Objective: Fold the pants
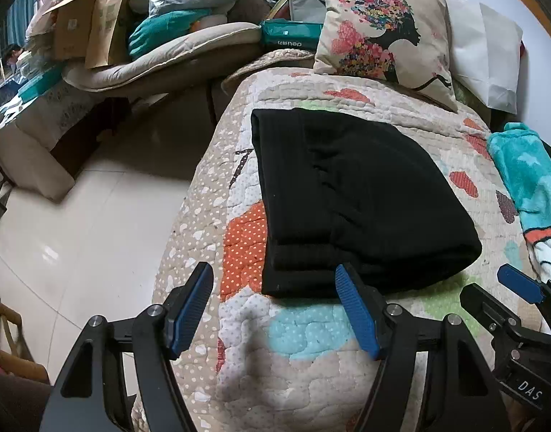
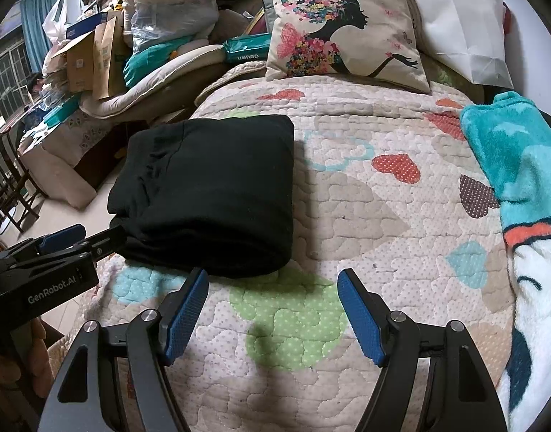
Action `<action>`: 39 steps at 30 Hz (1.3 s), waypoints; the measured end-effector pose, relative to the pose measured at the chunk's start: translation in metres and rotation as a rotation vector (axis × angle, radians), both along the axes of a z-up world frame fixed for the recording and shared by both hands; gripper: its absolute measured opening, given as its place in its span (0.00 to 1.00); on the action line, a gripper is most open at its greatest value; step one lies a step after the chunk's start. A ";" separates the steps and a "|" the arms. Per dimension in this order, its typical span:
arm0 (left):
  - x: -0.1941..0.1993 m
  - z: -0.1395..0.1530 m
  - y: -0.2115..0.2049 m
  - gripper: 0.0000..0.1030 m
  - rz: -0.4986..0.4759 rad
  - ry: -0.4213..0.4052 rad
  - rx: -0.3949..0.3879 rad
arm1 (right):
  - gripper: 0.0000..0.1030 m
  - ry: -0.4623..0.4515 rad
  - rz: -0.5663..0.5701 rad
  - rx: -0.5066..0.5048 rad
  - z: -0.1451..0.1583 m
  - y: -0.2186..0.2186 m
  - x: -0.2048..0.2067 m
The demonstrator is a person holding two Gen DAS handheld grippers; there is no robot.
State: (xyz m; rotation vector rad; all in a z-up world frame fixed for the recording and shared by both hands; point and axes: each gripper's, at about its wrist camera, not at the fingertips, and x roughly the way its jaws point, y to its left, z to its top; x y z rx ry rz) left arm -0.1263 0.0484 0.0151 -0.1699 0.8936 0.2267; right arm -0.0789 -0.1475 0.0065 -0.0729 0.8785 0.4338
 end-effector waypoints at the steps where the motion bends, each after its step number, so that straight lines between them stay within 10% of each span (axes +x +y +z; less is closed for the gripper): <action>1: 0.000 0.000 0.000 0.68 0.000 0.001 0.000 | 0.77 0.000 0.000 0.000 0.000 0.000 0.000; 39: 0.000 0.001 0.015 0.68 0.053 0.000 -0.062 | 0.77 0.011 -0.003 0.002 -0.006 -0.001 -0.001</action>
